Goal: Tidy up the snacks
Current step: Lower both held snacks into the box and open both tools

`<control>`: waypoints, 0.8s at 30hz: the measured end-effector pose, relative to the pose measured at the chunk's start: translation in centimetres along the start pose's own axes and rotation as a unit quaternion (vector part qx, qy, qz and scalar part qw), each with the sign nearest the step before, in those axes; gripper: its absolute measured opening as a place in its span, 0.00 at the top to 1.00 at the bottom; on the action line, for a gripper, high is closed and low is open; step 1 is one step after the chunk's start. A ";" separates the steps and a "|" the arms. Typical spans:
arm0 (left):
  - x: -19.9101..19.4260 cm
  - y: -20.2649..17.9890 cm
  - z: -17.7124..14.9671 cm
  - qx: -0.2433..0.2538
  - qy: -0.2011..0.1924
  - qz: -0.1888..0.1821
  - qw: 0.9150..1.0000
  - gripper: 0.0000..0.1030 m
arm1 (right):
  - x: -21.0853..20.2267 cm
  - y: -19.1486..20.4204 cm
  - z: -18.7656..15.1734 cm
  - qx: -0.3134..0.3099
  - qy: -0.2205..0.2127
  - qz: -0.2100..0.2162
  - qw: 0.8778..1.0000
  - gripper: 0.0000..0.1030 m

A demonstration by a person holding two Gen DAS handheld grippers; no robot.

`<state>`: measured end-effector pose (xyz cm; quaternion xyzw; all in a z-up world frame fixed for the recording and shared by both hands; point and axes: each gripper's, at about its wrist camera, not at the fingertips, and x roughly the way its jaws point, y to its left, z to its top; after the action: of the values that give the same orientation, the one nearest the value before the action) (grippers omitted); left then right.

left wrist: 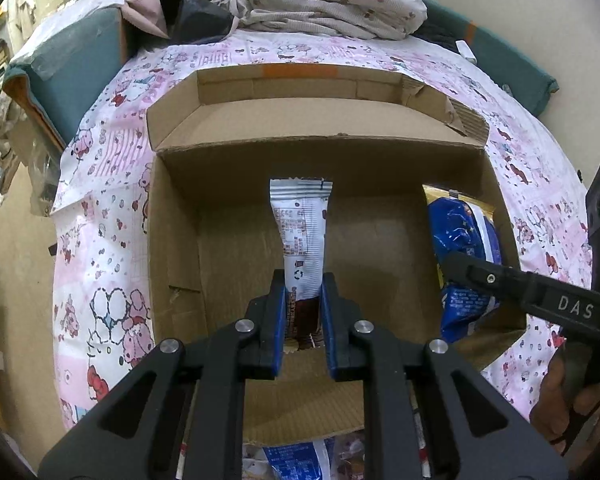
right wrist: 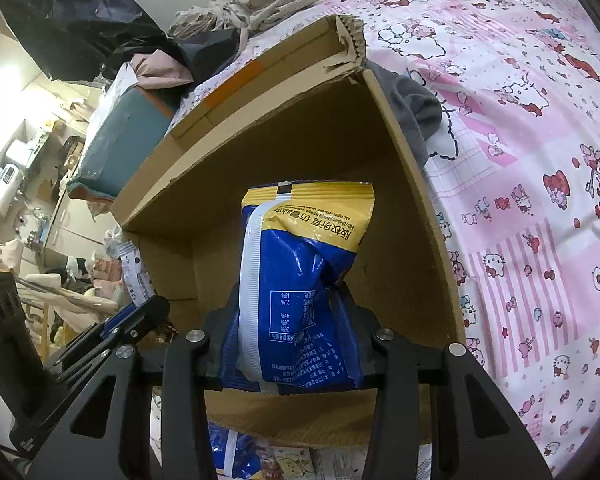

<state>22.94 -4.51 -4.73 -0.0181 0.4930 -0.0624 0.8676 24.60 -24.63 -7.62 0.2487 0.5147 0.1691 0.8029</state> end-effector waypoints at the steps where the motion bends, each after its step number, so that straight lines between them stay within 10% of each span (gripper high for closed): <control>1: 0.0 0.0 0.0 -0.001 0.000 0.000 1.000 0.87 | 0.0 0.2 0.0 -0.006 -0.001 -0.002 1.000 0.57; 6: -0.2 0.4 0.2 -0.011 -0.002 0.004 1.000 0.76 | 0.1 0.9 0.0 -0.017 -0.006 -0.004 1.000 0.55; 11: -1.0 0.5 0.1 -0.012 -0.024 0.008 1.000 0.28 | -0.3 1.3 -0.1 -0.035 -0.018 -0.023 0.999 0.49; 16: -1.3 0.6 -0.2 -0.014 -0.027 0.010 0.999 0.26 | -1.2 1.6 0.1 -0.037 -0.041 -0.027 0.998 0.19; 24: -2.6 1.2 -1.0 -0.027 -0.028 0.009 0.999 0.26 | -3.2 1.6 -0.3 -0.026 -0.064 -0.015 0.998 0.17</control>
<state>20.91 -2.95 -3.11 -0.0391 0.4698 -0.0401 0.8810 23.03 -24.94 -4.45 0.2298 0.4617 0.1540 0.8428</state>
